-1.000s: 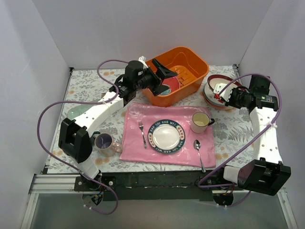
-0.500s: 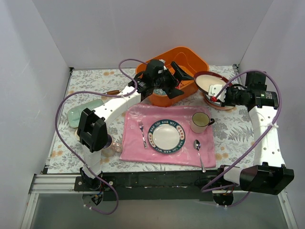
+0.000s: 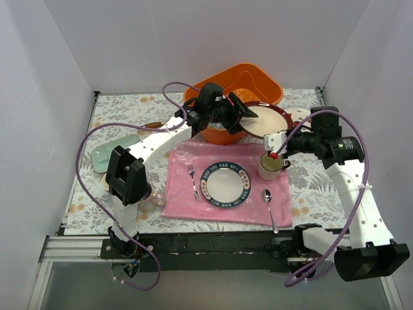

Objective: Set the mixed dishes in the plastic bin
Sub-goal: Pick up the plate at the center of the board.

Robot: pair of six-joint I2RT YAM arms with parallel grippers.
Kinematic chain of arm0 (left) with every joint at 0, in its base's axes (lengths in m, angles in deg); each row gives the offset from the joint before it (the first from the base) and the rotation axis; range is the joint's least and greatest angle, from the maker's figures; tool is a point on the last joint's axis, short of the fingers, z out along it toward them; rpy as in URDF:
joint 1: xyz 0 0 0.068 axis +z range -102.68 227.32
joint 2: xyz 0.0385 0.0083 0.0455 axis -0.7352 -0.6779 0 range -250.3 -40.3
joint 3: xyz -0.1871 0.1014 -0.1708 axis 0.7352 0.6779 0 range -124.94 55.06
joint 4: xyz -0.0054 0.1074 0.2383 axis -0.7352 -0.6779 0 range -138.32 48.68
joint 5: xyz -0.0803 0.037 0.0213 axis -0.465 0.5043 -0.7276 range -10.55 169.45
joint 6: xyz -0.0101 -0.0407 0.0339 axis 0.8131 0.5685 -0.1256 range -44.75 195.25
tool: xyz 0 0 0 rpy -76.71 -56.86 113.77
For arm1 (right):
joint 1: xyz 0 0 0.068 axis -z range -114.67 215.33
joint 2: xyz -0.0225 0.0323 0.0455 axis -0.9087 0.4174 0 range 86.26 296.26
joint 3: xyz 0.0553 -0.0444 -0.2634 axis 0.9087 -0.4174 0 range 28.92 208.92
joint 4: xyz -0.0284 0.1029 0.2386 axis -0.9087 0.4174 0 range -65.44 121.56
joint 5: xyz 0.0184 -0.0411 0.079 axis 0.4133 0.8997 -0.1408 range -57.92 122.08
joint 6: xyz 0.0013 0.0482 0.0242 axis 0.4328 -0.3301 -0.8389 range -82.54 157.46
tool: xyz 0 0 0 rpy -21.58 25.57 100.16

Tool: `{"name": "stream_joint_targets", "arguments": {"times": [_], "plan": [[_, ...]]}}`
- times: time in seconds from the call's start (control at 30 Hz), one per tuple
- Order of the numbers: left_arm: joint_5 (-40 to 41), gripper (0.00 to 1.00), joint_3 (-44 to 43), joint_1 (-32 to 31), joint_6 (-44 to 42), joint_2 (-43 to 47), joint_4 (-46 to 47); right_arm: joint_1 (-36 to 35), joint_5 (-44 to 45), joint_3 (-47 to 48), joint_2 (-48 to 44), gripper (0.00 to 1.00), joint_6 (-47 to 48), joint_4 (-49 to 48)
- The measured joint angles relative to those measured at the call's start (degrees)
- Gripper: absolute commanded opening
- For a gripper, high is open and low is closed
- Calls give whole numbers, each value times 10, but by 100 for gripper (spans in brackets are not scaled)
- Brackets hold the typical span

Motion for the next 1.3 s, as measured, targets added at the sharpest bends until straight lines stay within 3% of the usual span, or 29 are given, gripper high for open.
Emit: {"name": "stream_joint_targets", "arguments": {"times": [0.07,0.17,0.27,0.4,0.57,0.67,0.97,1.3], "plan": [[0,26,5,0,-4,1,-2,-15,0,-7,-9,1,-6,-4],[3,17,20,0,-6,4,-1,-23,6,-14,-11,1,-18,-14],[11,1,28,0,-9,10,-4,-28,5,-29,-11,1,-29,-19],[22,0,44,0,-13,24,-5,-30,0,-37,-12,4,-41,-28],[46,0,93,0,-29,66,13,-35,-25,-52,-17,41,-71,-45],[59,0,158,0,-41,115,49,-37,-46,-55,-24,53,-112,-64],[64,0,314,24,-96,241,189,-36,-110,-55,-40,67,-336,-144],[50,0,392,61,-184,274,205,-24,-105,-58,-39,80,-717,-329]]}}
